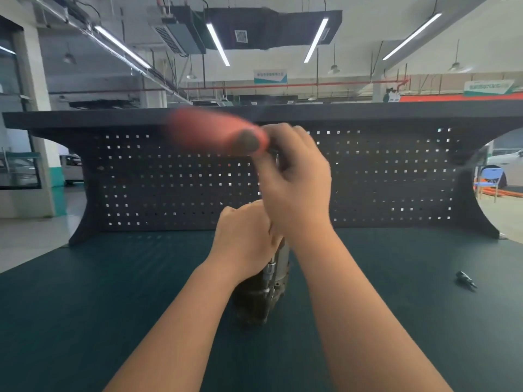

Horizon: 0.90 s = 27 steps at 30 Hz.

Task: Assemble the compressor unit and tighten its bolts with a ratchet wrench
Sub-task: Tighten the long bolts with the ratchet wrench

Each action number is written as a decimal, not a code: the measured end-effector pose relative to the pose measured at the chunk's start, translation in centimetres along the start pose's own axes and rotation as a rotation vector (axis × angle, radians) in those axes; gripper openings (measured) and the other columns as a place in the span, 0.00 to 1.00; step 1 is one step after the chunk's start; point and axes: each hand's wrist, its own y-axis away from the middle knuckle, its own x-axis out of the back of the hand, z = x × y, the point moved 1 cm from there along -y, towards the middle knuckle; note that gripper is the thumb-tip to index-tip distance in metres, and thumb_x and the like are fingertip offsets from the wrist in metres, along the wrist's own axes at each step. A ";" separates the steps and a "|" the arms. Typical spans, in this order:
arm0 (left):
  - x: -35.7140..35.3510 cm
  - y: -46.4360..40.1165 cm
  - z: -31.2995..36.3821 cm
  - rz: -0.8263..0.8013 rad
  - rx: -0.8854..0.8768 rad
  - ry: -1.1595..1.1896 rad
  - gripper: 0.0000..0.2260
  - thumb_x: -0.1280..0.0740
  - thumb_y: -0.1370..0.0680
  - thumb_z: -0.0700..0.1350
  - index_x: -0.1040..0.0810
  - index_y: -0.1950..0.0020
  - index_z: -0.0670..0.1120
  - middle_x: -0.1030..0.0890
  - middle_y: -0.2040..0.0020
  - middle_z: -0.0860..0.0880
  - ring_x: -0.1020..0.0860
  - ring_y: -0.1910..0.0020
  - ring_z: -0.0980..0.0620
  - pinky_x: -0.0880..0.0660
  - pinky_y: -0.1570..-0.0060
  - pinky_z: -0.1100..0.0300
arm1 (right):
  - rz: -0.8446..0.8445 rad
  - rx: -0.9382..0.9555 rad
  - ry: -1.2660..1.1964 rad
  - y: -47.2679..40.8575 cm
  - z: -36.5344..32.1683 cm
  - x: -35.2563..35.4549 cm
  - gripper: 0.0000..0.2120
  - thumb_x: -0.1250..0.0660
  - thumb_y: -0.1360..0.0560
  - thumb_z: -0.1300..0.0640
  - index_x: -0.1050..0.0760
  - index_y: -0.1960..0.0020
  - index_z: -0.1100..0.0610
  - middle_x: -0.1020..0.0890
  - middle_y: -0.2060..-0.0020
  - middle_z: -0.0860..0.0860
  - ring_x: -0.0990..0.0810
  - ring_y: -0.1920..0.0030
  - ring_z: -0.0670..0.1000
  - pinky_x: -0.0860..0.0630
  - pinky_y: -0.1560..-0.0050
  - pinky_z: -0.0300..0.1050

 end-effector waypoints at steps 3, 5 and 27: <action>0.0 -0.2 0.0 0.020 -0.027 0.044 0.19 0.53 0.20 0.53 0.32 0.67 0.53 0.31 0.72 0.55 0.31 0.71 0.59 0.36 0.53 0.53 | 0.191 -0.331 -0.424 -0.3 1.6 1.5 0.05 0.37 0.23 0.57 0.25 0.57 0.54 0.27 0.68 0.43 0.29 0.67 0.41 0.31 0.63 0.36; -0.1 -0.4 -0.4 0.017 -0.005 0.035 0.23 0.54 0.22 0.62 0.26 0.61 0.52 0.26 0.70 0.55 0.29 0.69 0.61 0.35 0.56 0.53 | 0.318 -0.632 -0.575 -0.5 2.6 1.9 0.07 0.38 0.21 0.58 0.23 0.52 0.59 0.28 0.71 0.44 0.31 0.70 0.43 0.32 0.68 0.34; 0.4 -0.5 -0.6 0.004 0.049 0.098 0.26 0.52 0.31 0.73 0.24 0.58 0.57 0.22 0.68 0.64 0.27 0.67 0.65 0.33 0.58 0.54 | 0.135 -0.620 -0.777 -0.9 1.9 1.6 0.14 0.37 0.22 0.62 0.27 0.64 0.50 0.27 0.71 0.44 0.30 0.71 0.43 0.33 0.68 0.36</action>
